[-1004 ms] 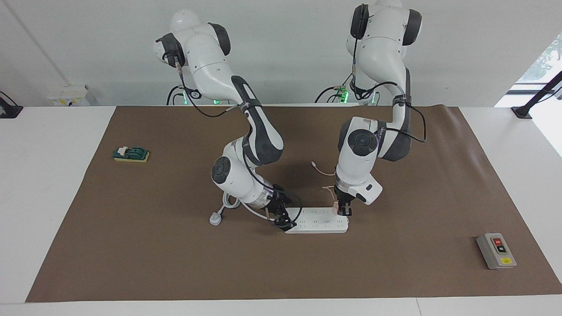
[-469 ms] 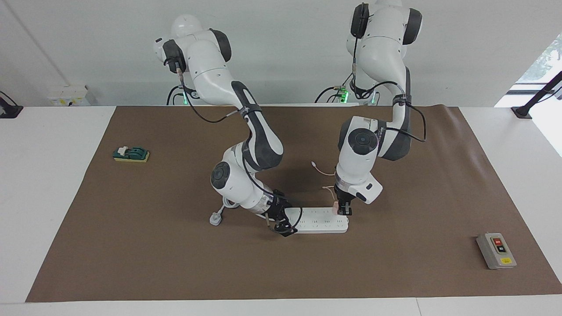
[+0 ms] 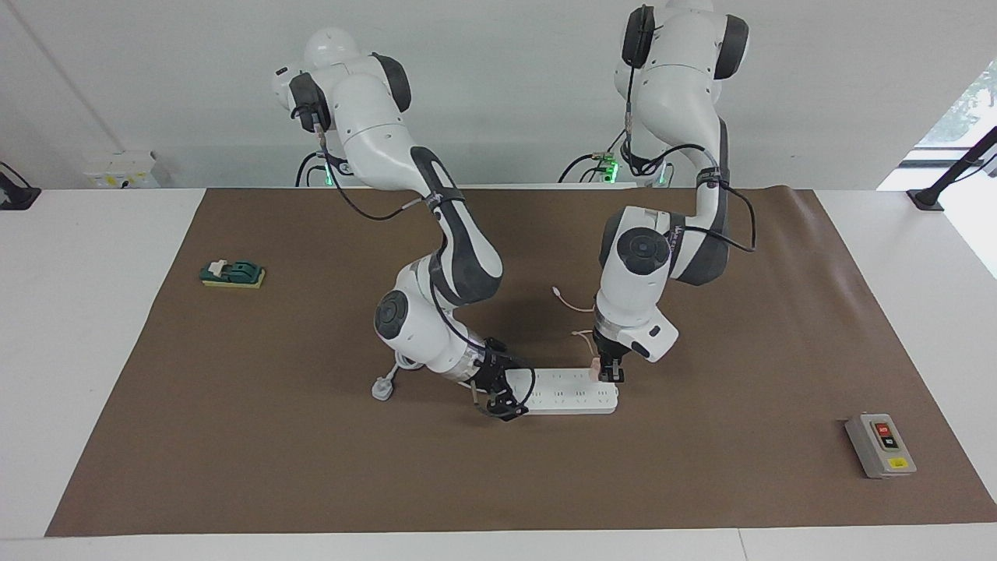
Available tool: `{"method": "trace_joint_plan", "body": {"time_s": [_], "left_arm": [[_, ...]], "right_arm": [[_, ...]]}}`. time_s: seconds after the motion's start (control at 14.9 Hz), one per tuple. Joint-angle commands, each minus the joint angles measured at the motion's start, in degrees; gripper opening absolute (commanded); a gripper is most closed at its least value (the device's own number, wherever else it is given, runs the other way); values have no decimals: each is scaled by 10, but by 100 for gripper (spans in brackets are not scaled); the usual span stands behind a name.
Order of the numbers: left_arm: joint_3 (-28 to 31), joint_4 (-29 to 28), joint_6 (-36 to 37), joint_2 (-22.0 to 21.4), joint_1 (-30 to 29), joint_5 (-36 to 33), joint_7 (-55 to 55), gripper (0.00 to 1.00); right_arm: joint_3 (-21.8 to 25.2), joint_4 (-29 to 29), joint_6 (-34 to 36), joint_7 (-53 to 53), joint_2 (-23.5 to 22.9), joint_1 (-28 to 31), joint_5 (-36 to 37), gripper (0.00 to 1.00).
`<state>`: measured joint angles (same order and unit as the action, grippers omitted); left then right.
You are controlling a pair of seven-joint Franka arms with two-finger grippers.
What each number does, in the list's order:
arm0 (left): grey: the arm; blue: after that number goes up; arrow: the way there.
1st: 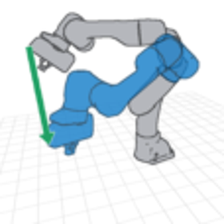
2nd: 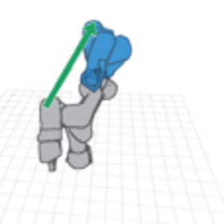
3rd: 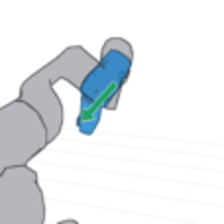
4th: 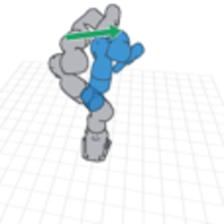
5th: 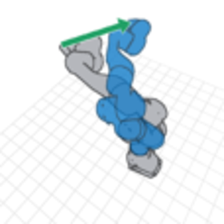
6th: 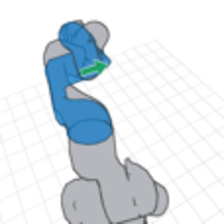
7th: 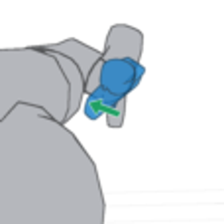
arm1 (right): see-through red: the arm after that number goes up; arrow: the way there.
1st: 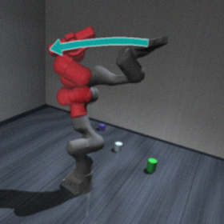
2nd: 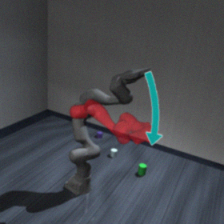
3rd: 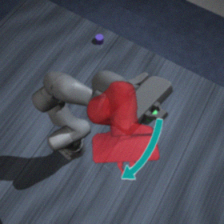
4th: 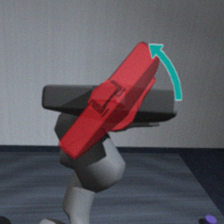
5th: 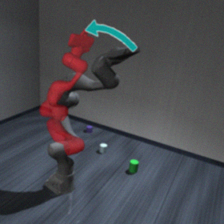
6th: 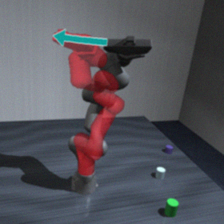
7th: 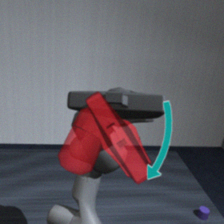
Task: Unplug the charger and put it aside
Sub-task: 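Grip the charger with the left gripper while the right gripper holds the strip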
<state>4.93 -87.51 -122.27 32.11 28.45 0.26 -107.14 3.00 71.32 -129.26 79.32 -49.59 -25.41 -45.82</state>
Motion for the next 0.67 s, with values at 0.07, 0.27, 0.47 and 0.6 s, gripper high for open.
{"method": "trace_joint_plan", "body": {"time_s": [0.07,0.27,0.47,0.6], "left_arm": [[10,-32,-14,-20,13,-14,0,0],[10,-26,-9,-20,13,-15,4,0],[10,-19,3,-19,13,-23,6,0],[10,0,42,-20,11,-30,11,0]], "right_arm": [[-3,-29,-13,0,-23,6,-34,11],[-3,-29,-13,0,-22,8,-36,0],[-3,-29,-13,0,-22,8,-37,0],[-3,-29,-13,0,-21,7,-38,0]]}}
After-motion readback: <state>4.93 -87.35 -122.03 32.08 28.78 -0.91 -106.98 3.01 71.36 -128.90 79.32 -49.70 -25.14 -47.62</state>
